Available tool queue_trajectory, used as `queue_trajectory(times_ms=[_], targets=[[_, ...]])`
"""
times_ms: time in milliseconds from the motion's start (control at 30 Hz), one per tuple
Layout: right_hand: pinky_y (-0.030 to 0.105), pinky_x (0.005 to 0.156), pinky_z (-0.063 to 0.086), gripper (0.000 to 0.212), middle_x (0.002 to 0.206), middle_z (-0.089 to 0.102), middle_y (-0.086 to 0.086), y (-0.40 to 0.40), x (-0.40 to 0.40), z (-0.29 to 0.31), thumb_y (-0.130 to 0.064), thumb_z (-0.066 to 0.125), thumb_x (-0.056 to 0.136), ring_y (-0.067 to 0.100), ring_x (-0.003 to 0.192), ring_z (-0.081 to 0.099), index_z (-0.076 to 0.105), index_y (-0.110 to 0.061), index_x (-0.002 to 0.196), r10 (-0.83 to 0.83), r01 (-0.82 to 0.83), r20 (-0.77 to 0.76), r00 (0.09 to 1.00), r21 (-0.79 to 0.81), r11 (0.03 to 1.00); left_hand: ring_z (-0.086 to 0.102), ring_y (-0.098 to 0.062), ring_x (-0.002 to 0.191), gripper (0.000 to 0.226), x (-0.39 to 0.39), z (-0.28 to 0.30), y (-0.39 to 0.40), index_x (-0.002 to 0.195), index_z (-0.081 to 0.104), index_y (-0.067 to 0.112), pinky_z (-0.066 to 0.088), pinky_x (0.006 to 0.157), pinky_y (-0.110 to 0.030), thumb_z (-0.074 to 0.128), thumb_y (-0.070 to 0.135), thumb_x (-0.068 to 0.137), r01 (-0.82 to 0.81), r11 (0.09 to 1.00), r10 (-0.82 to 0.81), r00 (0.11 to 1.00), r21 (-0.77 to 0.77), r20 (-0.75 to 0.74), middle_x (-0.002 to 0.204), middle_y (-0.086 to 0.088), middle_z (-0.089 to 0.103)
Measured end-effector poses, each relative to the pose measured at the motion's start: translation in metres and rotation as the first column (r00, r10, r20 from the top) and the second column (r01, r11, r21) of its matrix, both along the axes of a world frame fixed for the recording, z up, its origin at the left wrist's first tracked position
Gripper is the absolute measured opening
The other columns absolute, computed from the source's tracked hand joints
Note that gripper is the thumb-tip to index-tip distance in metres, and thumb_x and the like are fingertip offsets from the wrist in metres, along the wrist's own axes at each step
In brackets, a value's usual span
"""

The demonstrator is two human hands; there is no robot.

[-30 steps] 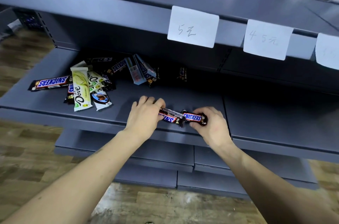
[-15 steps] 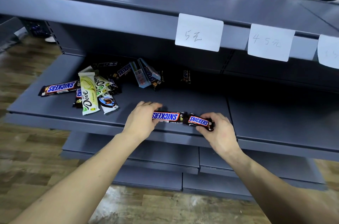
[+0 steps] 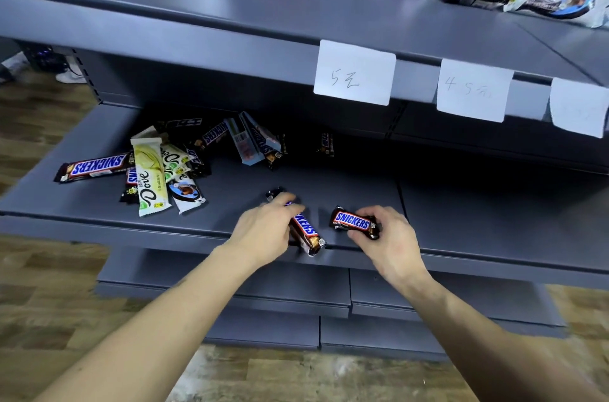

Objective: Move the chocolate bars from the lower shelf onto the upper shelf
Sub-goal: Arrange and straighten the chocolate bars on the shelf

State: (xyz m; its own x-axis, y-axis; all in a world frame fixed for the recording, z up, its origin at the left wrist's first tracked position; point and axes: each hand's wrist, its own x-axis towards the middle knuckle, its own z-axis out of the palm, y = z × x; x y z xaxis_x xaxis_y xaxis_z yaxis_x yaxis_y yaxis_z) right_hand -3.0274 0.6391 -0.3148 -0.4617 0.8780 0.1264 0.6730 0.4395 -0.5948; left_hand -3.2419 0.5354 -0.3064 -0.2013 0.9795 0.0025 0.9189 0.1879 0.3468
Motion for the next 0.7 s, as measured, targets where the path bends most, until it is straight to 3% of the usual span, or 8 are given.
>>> queue_trajectory(times_ms=[67, 167, 433, 700], targets=[[0.029, 0.087, 0.047, 0.029, 0.099, 0.06, -0.015, -0.001, 0.001, 0.001, -0.031, 0.075, 0.08, 0.01, 0.1, 0.053, 0.065, -0.031, 0.108, -0.002, 0.002, -0.005, 1.0, -0.002, 1.0, 0.05, -0.019, 0.104, 0.038, -0.001, 0.005, 0.001, 0.126, 0.056, 0.031, 0.049, 0.084, -0.035, 0.061, 0.021, 0.09, 0.02, 1.0, -0.019, 0.998, 0.015, -0.068, 0.125, 0.008, 0.05], [0.031, 0.088, 0.047, 0.029, 0.099, 0.06, -0.016, -0.004, 0.004, 0.003, -0.03, 0.075, 0.08, 0.01, 0.1, 0.052, 0.065, -0.031, 0.107, -0.002, 0.002, -0.023, 1.0, -0.005, 1.0, 0.045, -0.015, 0.094, 0.027, 0.005, 0.008, -0.007, 0.115, 0.061, 0.031, 0.046, 0.079, -0.031, 0.064, 0.03, 0.088, 0.039, 0.997, -0.032, 0.993, 0.06, -0.112, 0.107, 0.009, 0.053], [0.03, 0.085, 0.049, 0.029, 0.101, 0.059, -0.02, -0.014, 0.029, 0.027, -0.033, 0.076, 0.081, 0.005, 0.099, 0.05, 0.064, -0.033, 0.108, 0.072, -0.07, -0.051, 0.996, 0.029, 0.997, 0.045, -0.013, 0.086, 0.025, 0.039, 0.013, -0.045, 0.102, 0.066, 0.036, 0.044, 0.071, -0.027, 0.072, 0.043, 0.079, 0.128, 0.964, -0.072, 0.969, 0.233, -0.238, 0.092, 0.015, 0.055], [0.023, 0.081, 0.043, 0.029, 0.1, 0.057, -0.025, -0.034, 0.087, 0.07, -0.037, 0.075, 0.082, 0.003, 0.099, 0.047, 0.063, -0.038, 0.108, 0.157, -0.147, -0.084, 0.984, 0.107, 0.983, 0.048, -0.013, 0.088, 0.032, 0.108, 0.059, -0.069, 0.103, 0.065, 0.036, 0.043, 0.074, -0.029, 0.076, 0.044, 0.075, 0.133, 0.944, -0.039, 0.953, 0.301, -0.3, 0.092, 0.015, 0.055]])
